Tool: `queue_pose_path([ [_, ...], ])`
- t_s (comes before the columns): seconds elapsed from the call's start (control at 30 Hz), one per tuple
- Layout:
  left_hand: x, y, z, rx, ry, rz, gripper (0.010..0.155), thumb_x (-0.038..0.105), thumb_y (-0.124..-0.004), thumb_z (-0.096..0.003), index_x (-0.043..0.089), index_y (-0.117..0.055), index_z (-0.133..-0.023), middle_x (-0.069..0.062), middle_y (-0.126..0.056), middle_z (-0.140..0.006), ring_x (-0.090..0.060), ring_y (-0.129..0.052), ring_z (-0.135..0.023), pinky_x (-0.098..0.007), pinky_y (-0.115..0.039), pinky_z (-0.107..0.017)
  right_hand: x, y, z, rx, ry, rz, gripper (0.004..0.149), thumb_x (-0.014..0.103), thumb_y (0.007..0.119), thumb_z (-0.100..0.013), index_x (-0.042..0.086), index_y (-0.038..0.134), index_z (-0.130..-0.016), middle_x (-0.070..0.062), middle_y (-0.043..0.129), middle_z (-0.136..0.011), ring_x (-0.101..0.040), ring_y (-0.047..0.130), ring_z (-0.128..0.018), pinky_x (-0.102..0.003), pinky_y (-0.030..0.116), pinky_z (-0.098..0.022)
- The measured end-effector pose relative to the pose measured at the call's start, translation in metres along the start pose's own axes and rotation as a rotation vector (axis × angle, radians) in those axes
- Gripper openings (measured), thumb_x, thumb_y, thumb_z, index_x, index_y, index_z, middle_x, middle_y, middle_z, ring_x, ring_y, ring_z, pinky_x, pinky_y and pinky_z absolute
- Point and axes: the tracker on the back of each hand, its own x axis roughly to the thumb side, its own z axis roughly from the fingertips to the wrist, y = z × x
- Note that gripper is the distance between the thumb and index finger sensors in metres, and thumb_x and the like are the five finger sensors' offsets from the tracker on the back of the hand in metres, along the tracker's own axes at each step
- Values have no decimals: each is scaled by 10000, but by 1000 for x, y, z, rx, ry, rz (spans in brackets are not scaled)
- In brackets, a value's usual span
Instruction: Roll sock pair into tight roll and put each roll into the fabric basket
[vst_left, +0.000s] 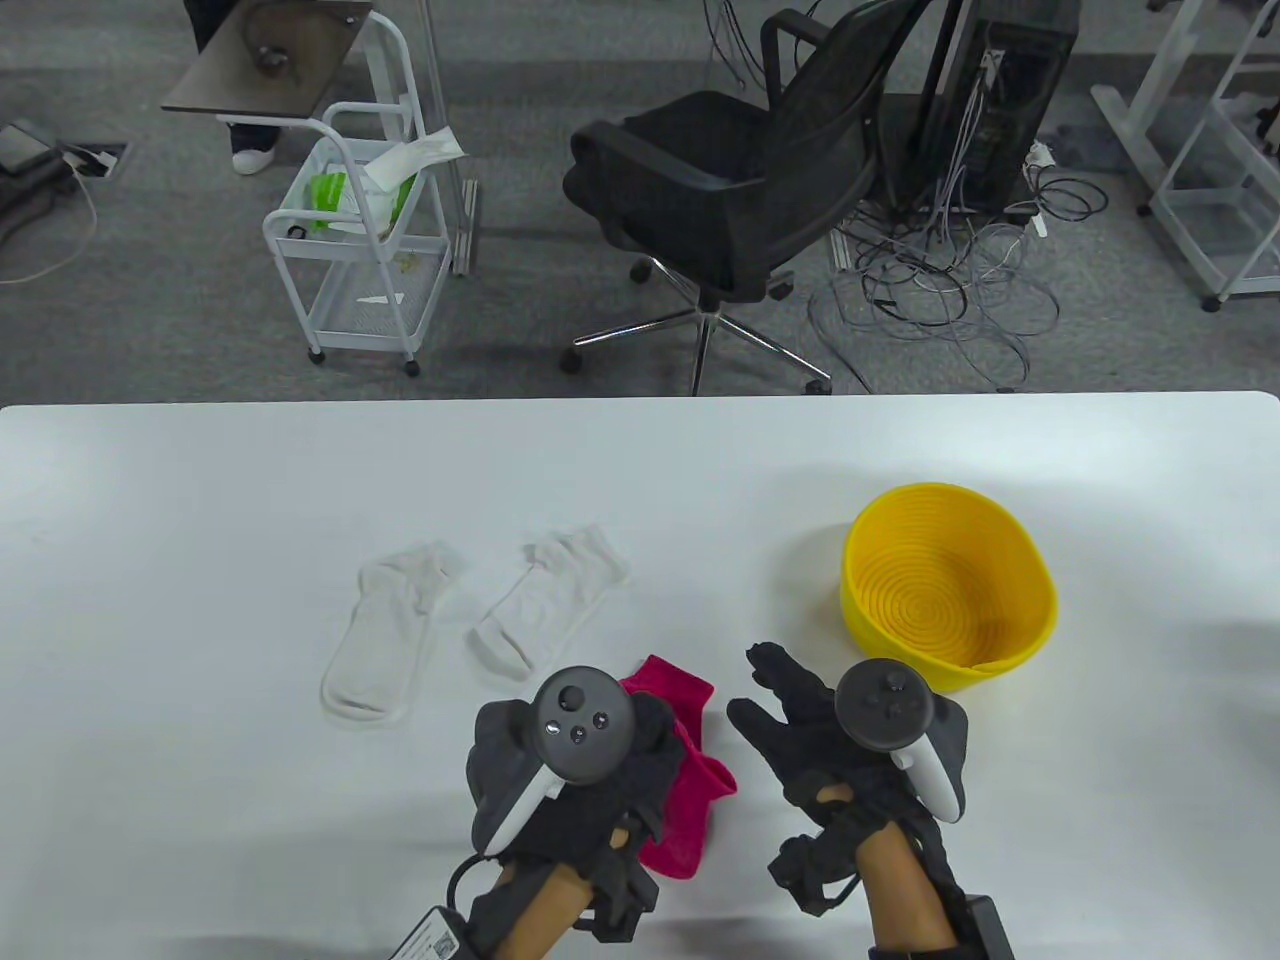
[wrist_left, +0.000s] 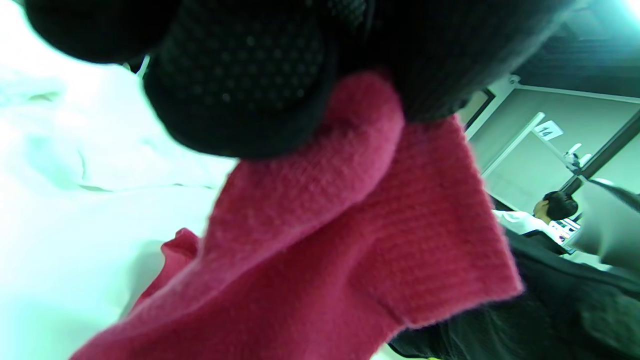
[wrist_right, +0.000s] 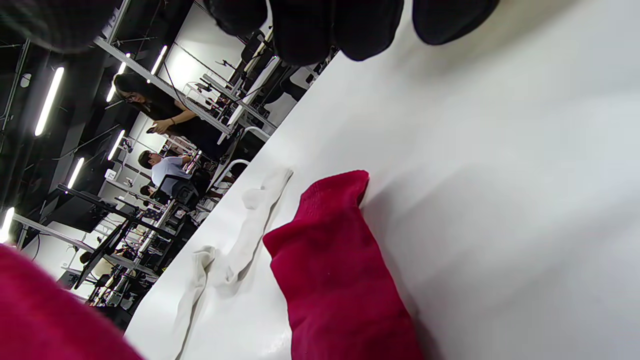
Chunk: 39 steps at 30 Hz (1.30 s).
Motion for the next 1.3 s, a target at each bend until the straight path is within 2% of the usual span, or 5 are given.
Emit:
queue_pose_path([
  [0.37, -19, -19, -61, -66, 126, 42, 424, 390, -855, -383, 215, -879, -768, -22, -1075, -472, -182, -1034, -242, -448, -807, -325, -4, -5, -2, -36, 29, -21, 807, 689, 636, -401, 290, 417, -1067, -53, 545, -1129, -375, 572, -1053, -616, 563, -685],
  [0.9, -48, -52, -134, -102, 288, -91, 434, 387, -854, -379, 231, -883, -783, -27, -1073, -490, -197, -1031, -270, -458, -796, -351, -7, -8, -3, -44, 55, -31, 806, 687, 633, -405, 291, 407, -1069, -49, 545, -1129, -373, 576, -1052, -614, 564, -686],
  [1.0, -55, -56, -143, -100, 280, -101, 454, 386, -855, -378, 241, -874, -807, -32, -1067, -552, -218, -1035, -334, -470, -782, -390, -7, -8, -3, -44, 59, -28, 804, 686, 633, -405, 292, 407, -1069, -49, 546, -1129, -372, 577, -1052, -613, 565, -686],
  [1.1, -62, -60, -148, -91, 258, -139, 506, 372, -855, -380, 275, -820, -875, -31, -1012, -737, -249, -1022, -537, -498, -738, -496, -7, -8, -3, -44, 61, -26, 803, 685, 633, -406, 293, 403, -1068, -52, 547, -1129, -373, 579, -1051, -613, 565, -686],
  [1.3, -67, -51, -137, -24, 214, -209, 553, 378, -847, -381, 299, -762, -922, -20, -905, -894, -256, -960, -727, -503, -702, -567, -8, -6, -4, -32, 74, -4, 803, 681, 639, -406, 292, 406, -1069, -51, 546, -1130, -372, 580, -1052, -614, 565, -687],
])
